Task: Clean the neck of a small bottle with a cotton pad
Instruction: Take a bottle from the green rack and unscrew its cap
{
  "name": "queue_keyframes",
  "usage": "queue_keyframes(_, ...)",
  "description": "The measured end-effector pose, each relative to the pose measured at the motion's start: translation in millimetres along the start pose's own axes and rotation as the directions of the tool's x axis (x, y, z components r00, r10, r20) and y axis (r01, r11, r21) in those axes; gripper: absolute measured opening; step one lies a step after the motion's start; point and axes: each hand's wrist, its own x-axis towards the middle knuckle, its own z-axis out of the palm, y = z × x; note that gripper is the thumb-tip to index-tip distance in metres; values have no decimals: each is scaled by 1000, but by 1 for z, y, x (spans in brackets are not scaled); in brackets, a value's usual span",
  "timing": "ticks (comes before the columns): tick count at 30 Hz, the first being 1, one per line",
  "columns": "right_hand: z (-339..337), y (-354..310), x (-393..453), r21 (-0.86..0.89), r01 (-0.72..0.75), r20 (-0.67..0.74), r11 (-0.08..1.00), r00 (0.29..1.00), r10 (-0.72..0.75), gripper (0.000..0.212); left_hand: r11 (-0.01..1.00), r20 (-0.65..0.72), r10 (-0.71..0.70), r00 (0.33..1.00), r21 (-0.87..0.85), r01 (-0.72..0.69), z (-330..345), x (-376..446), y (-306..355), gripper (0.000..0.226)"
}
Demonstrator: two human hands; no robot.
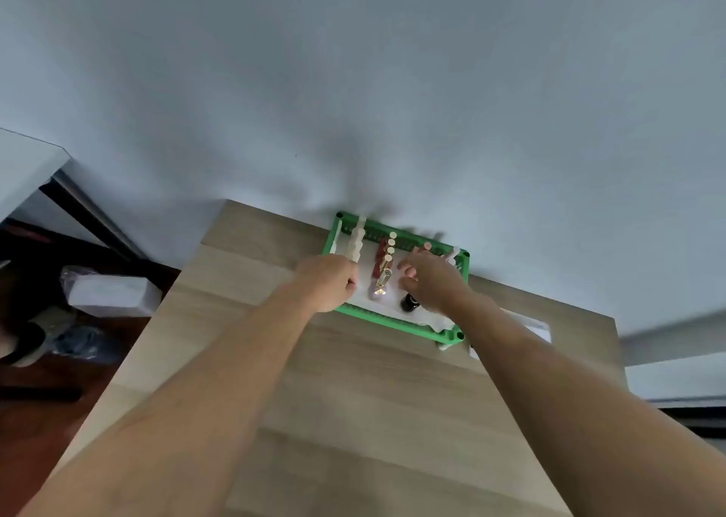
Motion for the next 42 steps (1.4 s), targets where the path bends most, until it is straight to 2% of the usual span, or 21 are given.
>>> queue_keyframes(6, 9, -1, 10, 21, 27, -14, 999, 1000, -27, 28, 997, -36, -74, 997, -9, 74, 34, 7, 0, 17)
queue_keyframes(14, 22, 22, 4, 65, 38, -113, 997, 993, -31, 23, 994, -95, -101, 990, -50, 96, 53, 24, 8, 47)
queue_keyframes(21, 31, 40, -28, 250, 18, -295, 968, 954, 59, 6, 998, -87, -54, 995, -12, 53, 64, 34, 14, 37)
queue_keyframes(25, 60, 57, -61, 318, -8, -325, 948, 938, 117, 1, 998, -85, -65, 994, 0, 65, 69, 37, 11, 40)
queue_keyframes(28, 98, 73, -92, 288, -63, -294, 956, 944, 151, 3, 998, -99, -54, 994, 8, 55, 71, 40, 10, 43)
queue_keyframes(31, 142, 92, -121, 244, -132, -288, 961, 936, 202, 11, 998, -96, -52, 994, 20, 55, 71, 43, 9, 44)
queue_keyframes(34, 177, 103, -140, 234, -158, -296, 959, 928, 225, 29, 999, -95, -47, 994, 15, 49, 71, 43, 9, 40)
queue_keyframes(39, 217, 106, -146, 121, -209, -255, 970, 938, 234, 60, 998, -95, -57, 994, -23, 55, 75, 44, 10, 37)
queue_keyframes(42, 235, 107, -146, 41, -255, -242, 966, 935, 257, 66, 998, -102, -51, 993, -39, 47, 76, 45, 9, 35)
